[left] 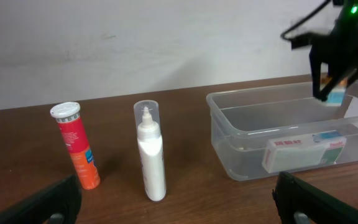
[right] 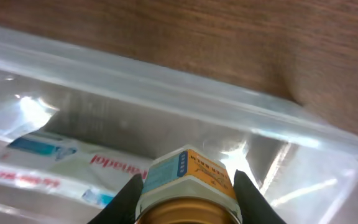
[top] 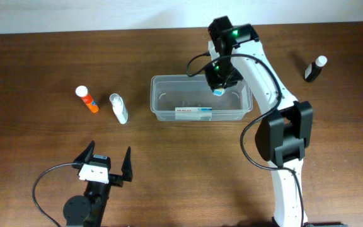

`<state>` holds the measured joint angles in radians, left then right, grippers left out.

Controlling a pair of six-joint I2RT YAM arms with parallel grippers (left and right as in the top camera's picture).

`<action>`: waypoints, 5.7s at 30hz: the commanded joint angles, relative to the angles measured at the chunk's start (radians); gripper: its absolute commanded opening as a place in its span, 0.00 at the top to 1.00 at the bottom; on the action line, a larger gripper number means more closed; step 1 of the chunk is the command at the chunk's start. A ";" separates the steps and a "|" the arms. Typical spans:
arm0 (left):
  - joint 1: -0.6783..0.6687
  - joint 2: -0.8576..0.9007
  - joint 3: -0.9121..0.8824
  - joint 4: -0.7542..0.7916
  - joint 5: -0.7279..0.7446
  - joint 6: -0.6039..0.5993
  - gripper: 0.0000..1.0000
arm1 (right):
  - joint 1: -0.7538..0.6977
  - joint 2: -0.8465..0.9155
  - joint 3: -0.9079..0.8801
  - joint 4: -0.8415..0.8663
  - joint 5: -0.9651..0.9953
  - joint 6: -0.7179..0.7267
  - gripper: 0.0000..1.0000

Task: Pack container
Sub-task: 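Carry the jar into the container and open the right gripper, then move the right gripper over the dark bottle with white cap, then close the right gripper on the dark bottle and lift it, then carry the dark bottle into the container's right end and release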

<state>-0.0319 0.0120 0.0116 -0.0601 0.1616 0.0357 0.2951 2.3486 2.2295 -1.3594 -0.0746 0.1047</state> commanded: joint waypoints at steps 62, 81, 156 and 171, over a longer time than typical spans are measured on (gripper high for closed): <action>0.005 -0.007 -0.002 -0.004 0.015 0.014 0.01 | -0.219 -0.005 0.560 -0.322 0.214 0.005 0.27; 0.005 -0.007 -0.003 -0.004 0.015 0.014 0.01 | -0.651 0.059 0.517 -0.084 -0.012 -0.231 0.20; 0.005 -0.007 -0.003 -0.004 0.015 0.014 0.01 | -0.476 -0.024 0.702 -0.340 -0.140 -0.118 0.78; 0.005 -0.007 -0.003 -0.004 0.015 0.014 0.01 | -0.157 -0.192 0.294 -0.322 -0.048 -0.057 0.78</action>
<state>-0.0319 0.0120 0.0116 -0.0601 0.1616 0.0357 0.1246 2.1715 2.5782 -1.6897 -0.1673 0.0185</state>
